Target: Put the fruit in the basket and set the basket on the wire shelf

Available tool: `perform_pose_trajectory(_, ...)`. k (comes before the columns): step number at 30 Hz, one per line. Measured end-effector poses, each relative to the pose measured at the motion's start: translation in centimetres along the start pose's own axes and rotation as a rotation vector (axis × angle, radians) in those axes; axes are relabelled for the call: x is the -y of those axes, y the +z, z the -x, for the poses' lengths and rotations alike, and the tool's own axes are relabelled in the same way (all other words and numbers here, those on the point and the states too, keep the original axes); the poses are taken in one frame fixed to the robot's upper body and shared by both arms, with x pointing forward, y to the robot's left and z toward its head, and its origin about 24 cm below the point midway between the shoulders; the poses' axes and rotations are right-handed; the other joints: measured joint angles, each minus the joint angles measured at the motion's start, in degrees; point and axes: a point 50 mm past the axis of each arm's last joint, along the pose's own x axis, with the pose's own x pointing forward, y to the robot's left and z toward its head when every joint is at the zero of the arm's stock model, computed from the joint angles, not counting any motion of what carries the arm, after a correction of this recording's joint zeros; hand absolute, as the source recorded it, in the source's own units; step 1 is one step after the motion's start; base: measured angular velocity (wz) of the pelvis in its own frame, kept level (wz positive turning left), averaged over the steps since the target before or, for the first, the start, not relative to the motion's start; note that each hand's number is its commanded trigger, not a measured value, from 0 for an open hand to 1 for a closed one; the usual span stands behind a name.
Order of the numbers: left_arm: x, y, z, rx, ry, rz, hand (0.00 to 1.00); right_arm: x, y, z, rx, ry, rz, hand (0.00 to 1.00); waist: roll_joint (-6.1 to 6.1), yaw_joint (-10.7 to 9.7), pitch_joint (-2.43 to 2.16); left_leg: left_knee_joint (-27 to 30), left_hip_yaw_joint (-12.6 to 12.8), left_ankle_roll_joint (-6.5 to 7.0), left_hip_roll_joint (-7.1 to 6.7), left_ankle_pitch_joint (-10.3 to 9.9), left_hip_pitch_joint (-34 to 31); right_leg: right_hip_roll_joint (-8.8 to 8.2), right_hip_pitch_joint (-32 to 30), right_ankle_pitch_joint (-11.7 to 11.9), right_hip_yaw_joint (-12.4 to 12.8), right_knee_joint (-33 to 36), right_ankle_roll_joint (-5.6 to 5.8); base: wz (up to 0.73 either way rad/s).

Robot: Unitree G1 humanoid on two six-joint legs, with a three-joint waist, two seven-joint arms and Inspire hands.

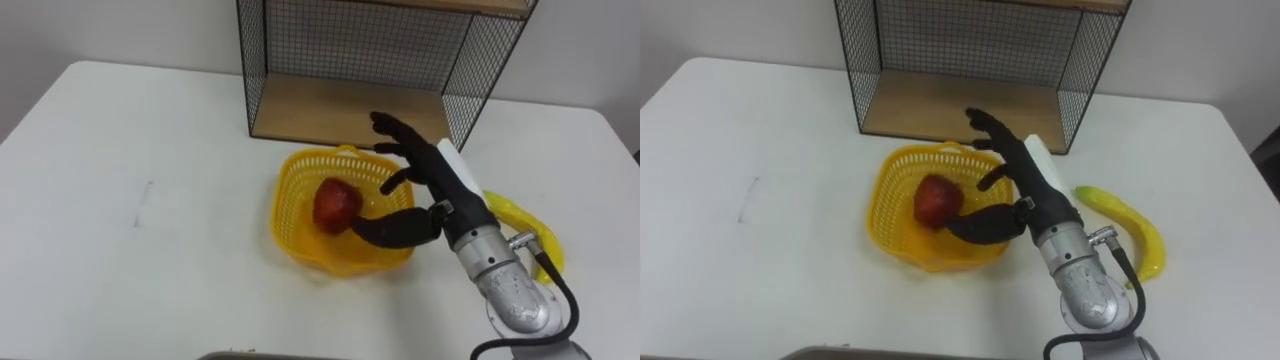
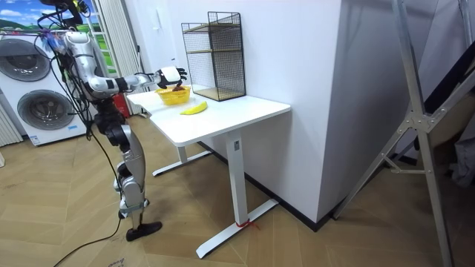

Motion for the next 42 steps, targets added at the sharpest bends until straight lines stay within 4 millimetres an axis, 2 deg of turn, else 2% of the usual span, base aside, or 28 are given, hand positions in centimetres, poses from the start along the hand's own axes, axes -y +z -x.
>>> perform_pose_trajectory(25, 0.0, 0.0, 0.0, -0.001, 0.001, 0.003, 0.0, 0.0, -0.1, 0.0, -0.005, -0.008, -0.002, 0.0, 0.46, -0.07, -0.1, 0.05, 0.04, 0.0, 0.0, 0.0, 0.16, -0.03, 0.08, 0.04, 0.01, 0.09, -0.04, 0.0)
perform_pose_trajectory(42, 0.0, 0.0, 0.0, -0.003, 0.0, 0.003, 0.0, 1.0, -0.4, 0.1, -0.014, -0.103, -0.03, 0.0, 0.54, -1.84, -0.04, 0.04, -0.01, 0.0, 0.0, 0.0, 0.32, -0.06, 0.38, 0.04, -0.1, 0.06, -0.03, 0.0)
